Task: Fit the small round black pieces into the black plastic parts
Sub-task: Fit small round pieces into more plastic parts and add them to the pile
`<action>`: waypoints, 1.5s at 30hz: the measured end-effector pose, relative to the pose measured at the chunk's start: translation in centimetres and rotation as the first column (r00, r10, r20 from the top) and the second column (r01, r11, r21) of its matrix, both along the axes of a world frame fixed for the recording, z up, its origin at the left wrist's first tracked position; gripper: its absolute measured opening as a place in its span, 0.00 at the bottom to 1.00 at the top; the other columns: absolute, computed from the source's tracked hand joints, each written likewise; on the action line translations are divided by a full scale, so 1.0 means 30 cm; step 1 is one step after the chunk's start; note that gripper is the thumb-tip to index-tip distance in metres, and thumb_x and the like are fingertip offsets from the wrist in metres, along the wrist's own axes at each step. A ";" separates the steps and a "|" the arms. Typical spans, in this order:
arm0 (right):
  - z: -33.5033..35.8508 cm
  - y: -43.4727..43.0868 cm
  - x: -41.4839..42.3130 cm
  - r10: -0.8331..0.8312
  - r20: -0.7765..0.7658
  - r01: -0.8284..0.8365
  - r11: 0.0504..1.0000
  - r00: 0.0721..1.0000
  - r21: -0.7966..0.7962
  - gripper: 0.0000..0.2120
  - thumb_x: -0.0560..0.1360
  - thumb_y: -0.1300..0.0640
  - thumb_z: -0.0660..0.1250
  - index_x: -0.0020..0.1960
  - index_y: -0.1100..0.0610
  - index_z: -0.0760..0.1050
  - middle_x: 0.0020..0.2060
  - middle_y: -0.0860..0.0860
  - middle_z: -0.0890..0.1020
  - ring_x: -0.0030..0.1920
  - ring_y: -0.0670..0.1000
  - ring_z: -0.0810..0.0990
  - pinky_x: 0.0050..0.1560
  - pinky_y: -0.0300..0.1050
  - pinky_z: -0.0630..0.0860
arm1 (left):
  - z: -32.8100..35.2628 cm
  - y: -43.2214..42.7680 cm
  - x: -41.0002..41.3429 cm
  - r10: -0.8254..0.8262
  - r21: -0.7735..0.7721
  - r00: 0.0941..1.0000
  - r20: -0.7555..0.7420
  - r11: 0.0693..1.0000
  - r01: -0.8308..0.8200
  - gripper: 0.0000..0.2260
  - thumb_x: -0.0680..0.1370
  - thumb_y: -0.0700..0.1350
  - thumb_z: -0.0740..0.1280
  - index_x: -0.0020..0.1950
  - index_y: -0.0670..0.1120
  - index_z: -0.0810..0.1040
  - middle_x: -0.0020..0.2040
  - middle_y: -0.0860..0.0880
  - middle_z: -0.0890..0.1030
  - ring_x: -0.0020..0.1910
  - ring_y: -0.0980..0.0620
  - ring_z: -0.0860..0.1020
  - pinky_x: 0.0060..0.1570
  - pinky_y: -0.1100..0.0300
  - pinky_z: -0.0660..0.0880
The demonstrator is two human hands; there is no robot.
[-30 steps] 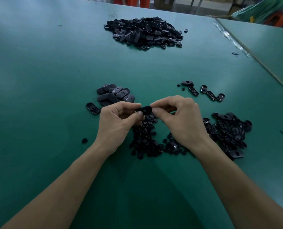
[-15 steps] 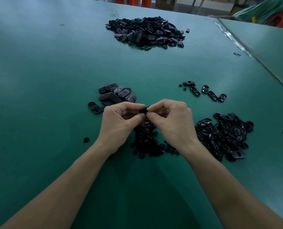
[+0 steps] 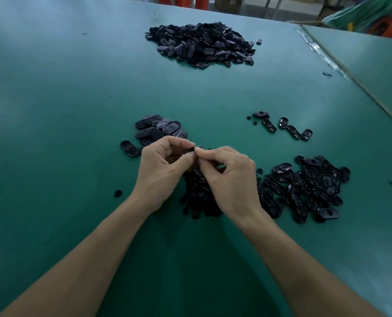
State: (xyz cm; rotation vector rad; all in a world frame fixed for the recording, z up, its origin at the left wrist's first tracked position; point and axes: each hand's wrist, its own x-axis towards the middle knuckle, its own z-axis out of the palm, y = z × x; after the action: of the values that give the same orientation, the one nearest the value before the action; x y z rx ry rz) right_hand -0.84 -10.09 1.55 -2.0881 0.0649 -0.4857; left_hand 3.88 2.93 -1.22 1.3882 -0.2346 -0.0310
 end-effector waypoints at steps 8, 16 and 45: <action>0.026 -0.071 0.007 0.066 -0.042 -0.068 0.995 0.997 -0.071 0.10 0.75 0.61 0.73 0.52 0.48 0.85 0.46 0.46 0.80 0.44 0.40 0.78 0.44 0.28 0.70 | 0.000 -0.001 -0.003 -0.027 0.025 1.000 -0.013 0.999 0.028 0.11 0.75 0.31 0.72 0.46 0.47 0.81 0.38 0.49 0.85 0.36 0.55 0.82 0.38 0.66 0.78; 0.075 -0.149 0.053 0.258 -0.266 -0.244 0.966 0.929 0.085 0.08 0.73 0.62 0.74 0.50 0.53 0.85 0.41 0.48 0.87 0.43 0.47 0.86 0.53 0.48 0.82 | 0.015 0.003 -0.006 -0.116 0.036 0.993 -0.007 0.993 0.117 0.10 0.72 0.32 0.74 0.47 0.46 0.81 0.35 0.53 0.84 0.35 0.59 0.81 0.37 0.68 0.77; 0.073 -0.256 0.147 0.065 -0.322 -0.131 0.973 0.945 -0.189 0.14 0.78 0.56 0.68 0.64 0.51 0.79 0.56 0.47 0.83 0.52 0.44 0.82 0.61 0.45 0.77 | 0.005 -0.003 0.002 0.079 -0.053 0.995 -0.058 0.995 -0.083 0.06 0.74 0.32 0.73 0.46 0.42 0.82 0.36 0.47 0.84 0.35 0.51 0.82 0.39 0.62 0.79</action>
State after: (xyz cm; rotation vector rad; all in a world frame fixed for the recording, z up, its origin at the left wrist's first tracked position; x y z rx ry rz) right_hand 3.58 -17.78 3.73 -2.3467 0.0985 -0.0970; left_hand 3.96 2.84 -1.08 1.3390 -0.1316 0.0041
